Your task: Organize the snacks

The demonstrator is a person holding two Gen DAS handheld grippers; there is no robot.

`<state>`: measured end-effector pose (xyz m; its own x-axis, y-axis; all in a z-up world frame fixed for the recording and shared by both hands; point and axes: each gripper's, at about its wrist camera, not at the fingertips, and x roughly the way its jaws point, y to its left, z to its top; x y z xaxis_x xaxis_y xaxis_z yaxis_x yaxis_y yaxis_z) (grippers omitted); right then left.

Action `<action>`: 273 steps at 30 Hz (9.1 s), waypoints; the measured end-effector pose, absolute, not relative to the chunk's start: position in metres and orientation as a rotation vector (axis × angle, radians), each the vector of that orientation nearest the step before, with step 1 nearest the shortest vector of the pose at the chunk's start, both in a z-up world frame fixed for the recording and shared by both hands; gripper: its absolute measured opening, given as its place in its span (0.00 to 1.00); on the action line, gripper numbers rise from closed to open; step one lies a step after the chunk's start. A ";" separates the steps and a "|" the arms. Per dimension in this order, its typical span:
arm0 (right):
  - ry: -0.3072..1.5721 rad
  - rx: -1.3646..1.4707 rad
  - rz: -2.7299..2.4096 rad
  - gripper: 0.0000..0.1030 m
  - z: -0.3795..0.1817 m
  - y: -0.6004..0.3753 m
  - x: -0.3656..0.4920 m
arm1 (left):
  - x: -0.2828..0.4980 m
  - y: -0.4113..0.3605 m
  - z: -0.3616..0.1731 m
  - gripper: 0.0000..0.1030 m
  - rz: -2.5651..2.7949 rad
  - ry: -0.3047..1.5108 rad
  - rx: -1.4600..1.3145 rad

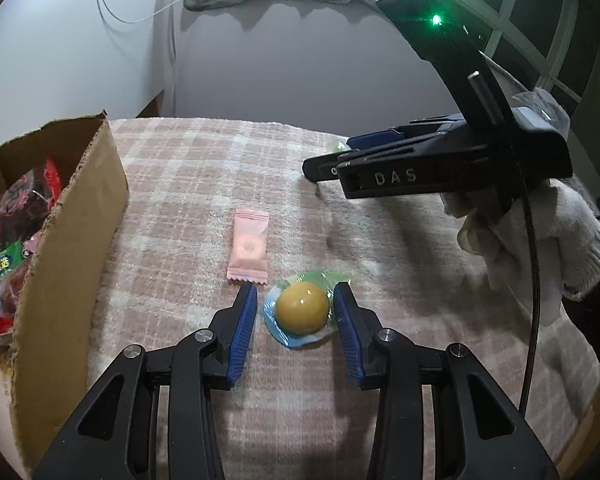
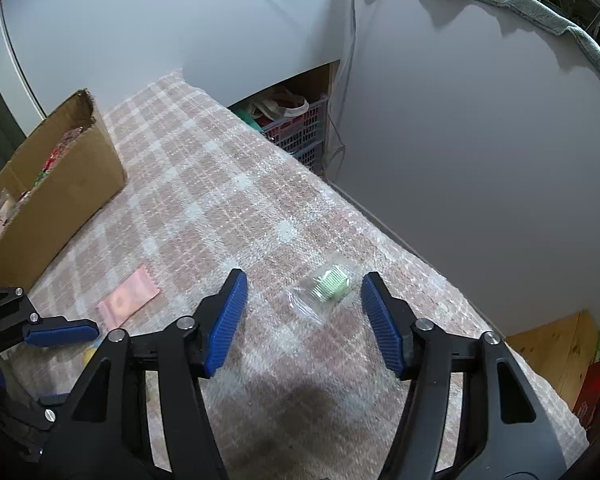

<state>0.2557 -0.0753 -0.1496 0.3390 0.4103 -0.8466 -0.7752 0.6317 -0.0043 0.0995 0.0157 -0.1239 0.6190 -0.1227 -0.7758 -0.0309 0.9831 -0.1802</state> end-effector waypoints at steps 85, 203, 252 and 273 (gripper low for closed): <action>0.776 -0.481 1.075 0.25 -0.055 0.065 0.118 | -0.012 0.171 -0.045 0.26 0.181 0.665 -0.262; 0.776 -0.399 1.043 0.42 -0.062 0.075 0.053 | -0.068 0.168 -0.047 0.48 0.251 0.639 -0.318; 0.547 -0.250 0.748 1.00 -0.032 -0.064 0.014 | -0.089 0.117 -0.019 0.75 0.320 0.618 -0.234; 0.558 -0.250 0.728 1.00 -0.036 -0.068 0.019 | -0.092 0.117 -0.016 0.75 0.325 0.605 -0.232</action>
<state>0.0194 -0.0683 -0.0363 0.6099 0.5586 -0.5621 -0.6881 0.7251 -0.0260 -0.0916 0.1172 -0.0160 0.7742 0.2304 -0.5896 -0.3645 0.9237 -0.1177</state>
